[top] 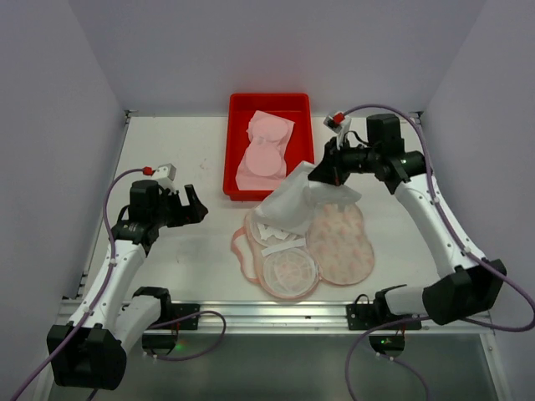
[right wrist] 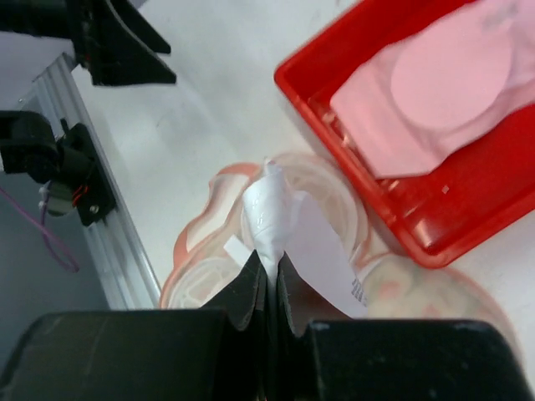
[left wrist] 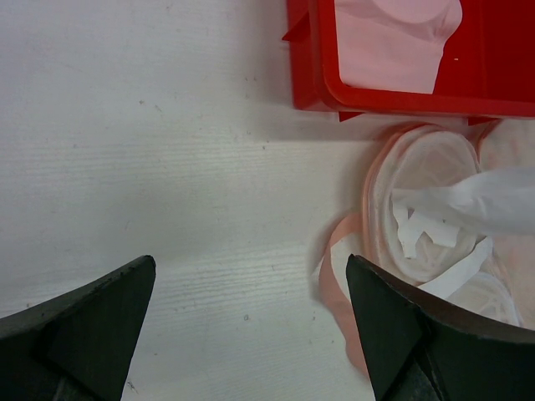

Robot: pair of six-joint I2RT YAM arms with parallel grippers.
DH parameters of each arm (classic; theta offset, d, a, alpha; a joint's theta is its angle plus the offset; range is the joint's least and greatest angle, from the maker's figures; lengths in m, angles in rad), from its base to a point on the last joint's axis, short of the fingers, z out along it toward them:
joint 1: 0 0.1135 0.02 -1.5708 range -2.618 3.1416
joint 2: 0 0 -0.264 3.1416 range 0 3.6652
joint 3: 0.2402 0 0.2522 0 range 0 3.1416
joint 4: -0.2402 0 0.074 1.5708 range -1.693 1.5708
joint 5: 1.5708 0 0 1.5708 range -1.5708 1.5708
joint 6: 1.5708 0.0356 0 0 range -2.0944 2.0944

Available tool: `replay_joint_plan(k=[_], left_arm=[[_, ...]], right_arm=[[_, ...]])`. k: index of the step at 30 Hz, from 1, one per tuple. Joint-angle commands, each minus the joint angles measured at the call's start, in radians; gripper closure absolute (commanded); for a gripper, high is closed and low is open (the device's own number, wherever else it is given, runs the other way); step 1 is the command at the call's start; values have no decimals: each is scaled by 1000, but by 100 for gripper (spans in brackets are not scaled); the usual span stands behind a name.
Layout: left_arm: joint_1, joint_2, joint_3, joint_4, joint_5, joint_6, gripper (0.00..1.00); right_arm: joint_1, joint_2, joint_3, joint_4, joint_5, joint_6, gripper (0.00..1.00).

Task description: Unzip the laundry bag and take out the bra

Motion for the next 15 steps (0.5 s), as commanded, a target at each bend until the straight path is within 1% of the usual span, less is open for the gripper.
replay_joint_plan(k=[1, 2, 4, 6, 11, 15], left_arm=[[9, -10, -7, 22, 19, 15, 0], [10, -12, -7, 22, 19, 15, 0], [10, -13, -9, 24, 21, 15, 0], [10, -10, -7, 27, 19, 16, 0], [10, 3, -6, 25, 21, 16, 0], [10, 17, -6, 25, 18, 16, 0]], right_arm=[[60, -88, 148, -59, 197, -37, 100], [91, -98, 201, -53, 225, -50, 100], [111, -118, 241, -24, 285, -96, 100], [128, -118, 297, 21, 305, -145, 100], [169, -35, 430, 68, 431, -255, 100], [171, 13, 476, 117, 396, -317, 100]])
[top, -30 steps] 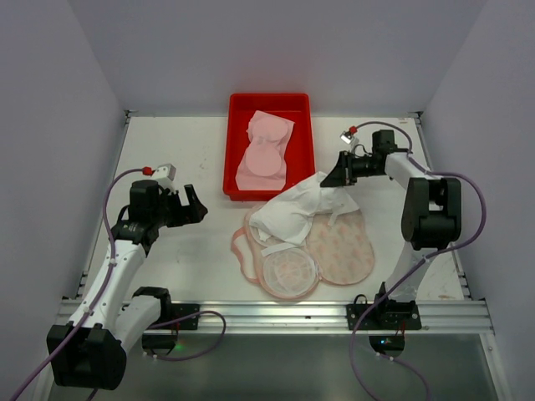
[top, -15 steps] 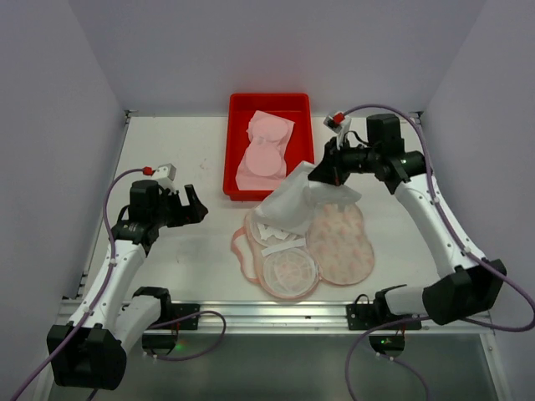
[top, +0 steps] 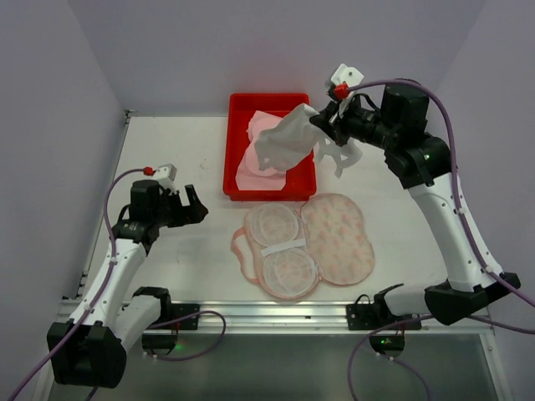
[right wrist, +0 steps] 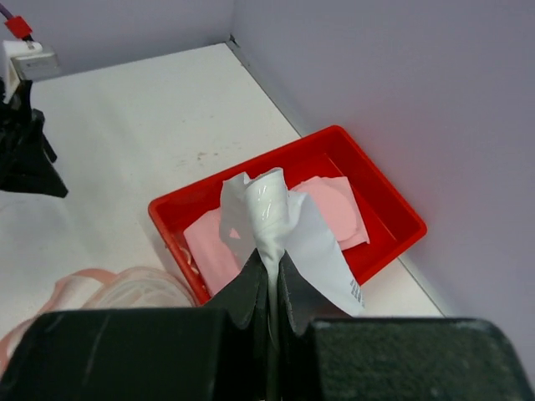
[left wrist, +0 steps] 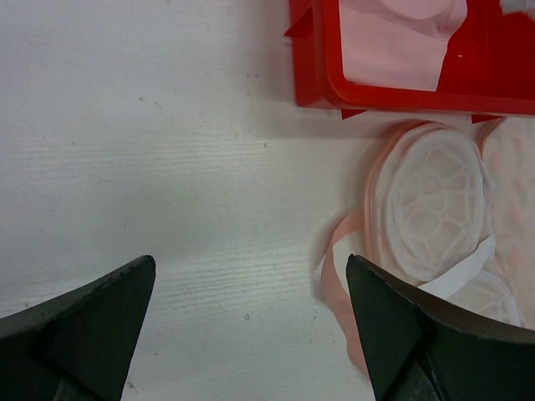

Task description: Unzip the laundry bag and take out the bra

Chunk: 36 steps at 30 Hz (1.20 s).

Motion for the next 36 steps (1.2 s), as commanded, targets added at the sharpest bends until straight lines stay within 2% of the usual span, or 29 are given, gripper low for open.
replay_joint_plan(k=[1, 10, 16, 20, 27, 31, 36], left_arm=[[10, 11, -3, 24, 16, 18, 0], [10, 27, -1, 22, 15, 19, 0], [10, 33, 0, 24, 21, 21, 0], [12, 37, 0, 22, 24, 21, 0], [13, 46, 0, 21, 26, 22, 0], [15, 48, -1, 17, 16, 19, 0], [16, 53, 0, 17, 20, 21, 0]], right_arm=[[5, 55, 56, 64, 30, -116, 100], [7, 169, 165, -36, -75, -211, 100], [7, 274, 211, -35, -51, -231, 100], [8, 363, 215, 91, 104, -229, 100], [10, 561, 294, 356, 285, -252, 100], [13, 653, 314, 502, 334, -272, 100], [26, 741, 281, 539, 291, -286, 100]])
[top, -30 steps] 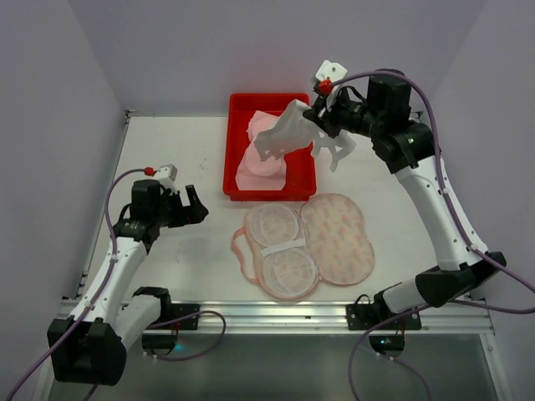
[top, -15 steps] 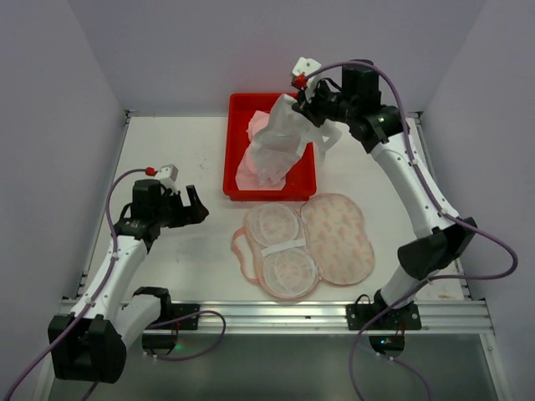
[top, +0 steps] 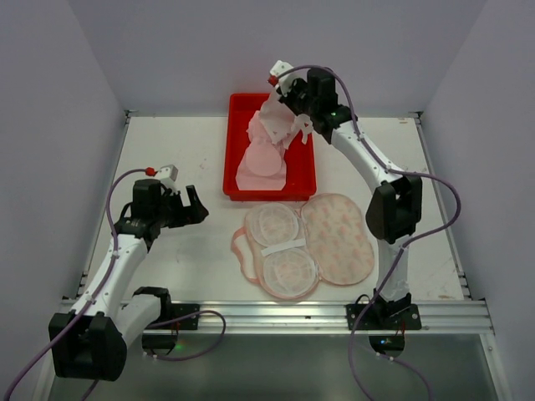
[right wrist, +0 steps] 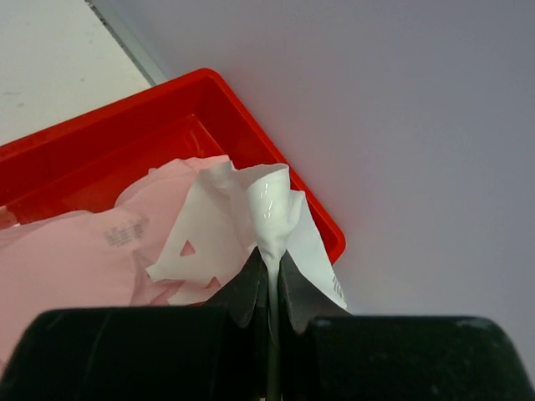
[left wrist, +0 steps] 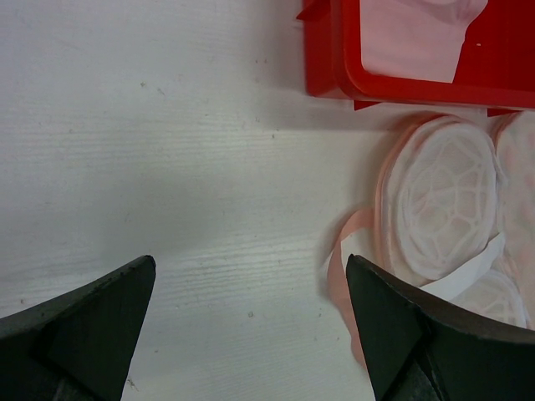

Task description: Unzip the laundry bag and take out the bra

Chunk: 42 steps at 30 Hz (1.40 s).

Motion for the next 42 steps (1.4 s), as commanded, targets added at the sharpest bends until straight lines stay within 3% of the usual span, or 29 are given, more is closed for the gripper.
replay_joint_plan(k=[1, 5, 8, 9, 12, 17, 21, 24, 27, 30, 34, 39, 42], left_arm=[[10, 4, 0, 17, 16, 21, 0], [13, 1, 0, 17, 18, 21, 0], [13, -2, 2, 17, 21, 22, 0], [15, -4, 2, 17, 22, 22, 0], [15, -10, 0, 17, 22, 22, 0], [15, -22, 0, 17, 22, 21, 0], [15, -38, -1, 17, 21, 21, 0], [15, -48, -1, 17, 21, 19, 0], [15, -59, -1, 19, 19, 19, 0], [16, -67, -3, 19, 18, 18, 0], [15, -70, -3, 17, 15, 16, 0], [15, -84, -1, 16, -1, 13, 0], [15, -96, -1, 12, -19, 10, 0]], right_arm=[[30, 30, 19, 104, -23, -36, 100], [78, 79, -40, 43, -46, -55, 97], [118, 111, -90, 18, -12, -57, 72], [130, 116, -96, 9, -5, -52, 58], [139, 104, -90, -81, -29, -4, 47], [139, -103, -128, -199, -66, 156, 27], [110, -321, -304, -193, -6, 332, 14], [32, -479, -418, -195, 35, 603, 13], [-55, -646, -649, -167, -92, 866, 14], [-8, -790, -958, -121, -68, 923, 16], [82, -909, -1229, -23, -40, 1044, 17], [234, -859, -1384, 38, -58, 1159, 16], [334, -721, -1355, 90, -112, 1163, 15]])
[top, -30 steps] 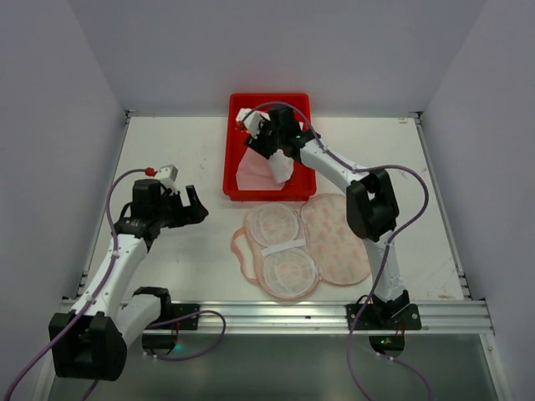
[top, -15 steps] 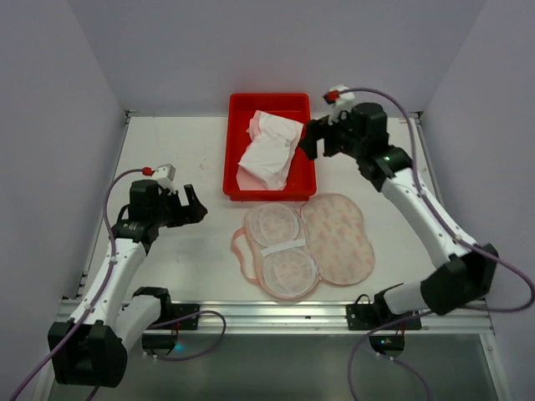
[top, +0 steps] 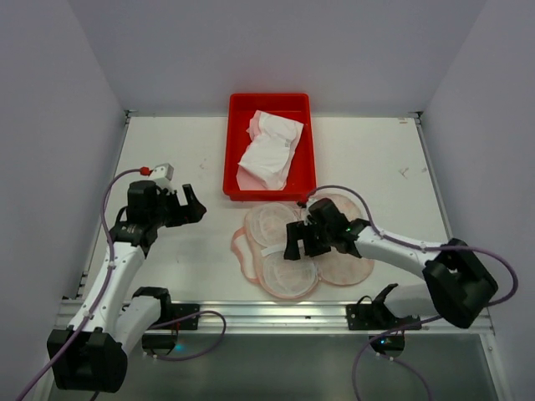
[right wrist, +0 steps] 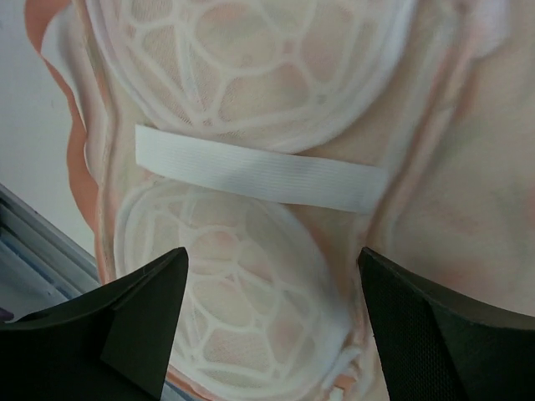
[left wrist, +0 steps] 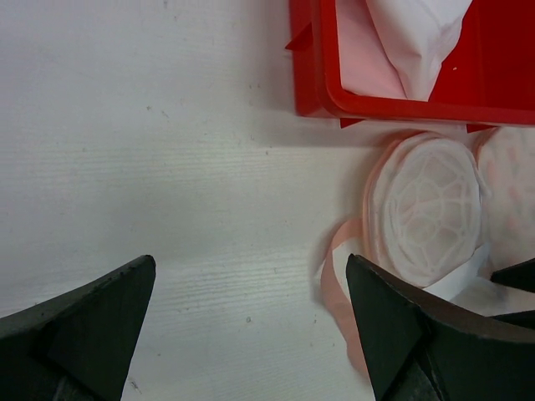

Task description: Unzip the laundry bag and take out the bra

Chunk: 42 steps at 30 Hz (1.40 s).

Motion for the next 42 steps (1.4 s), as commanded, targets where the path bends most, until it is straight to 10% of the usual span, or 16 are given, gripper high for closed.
replay_joint_plan(k=[1, 9, 16, 27, 42], left_arm=[[8, -28, -3, 16, -18, 10, 0], [8, -36, -3, 10, -35, 4, 0], [8, -38, -4, 11, -38, 2, 0], [10, -19, -3, 13, -23, 7, 0], [8, -18, -1, 13, -18, 8, 0]], right_arm=[[120, 121, 72, 116, -52, 60, 15], [425, 451, 417, -46, -23, -46, 14], [442, 276, 391, -87, 276, 63, 13], [158, -151, 62, -455, 342, 482, 1], [79, -98, -71, -391, 296, 649, 29]])
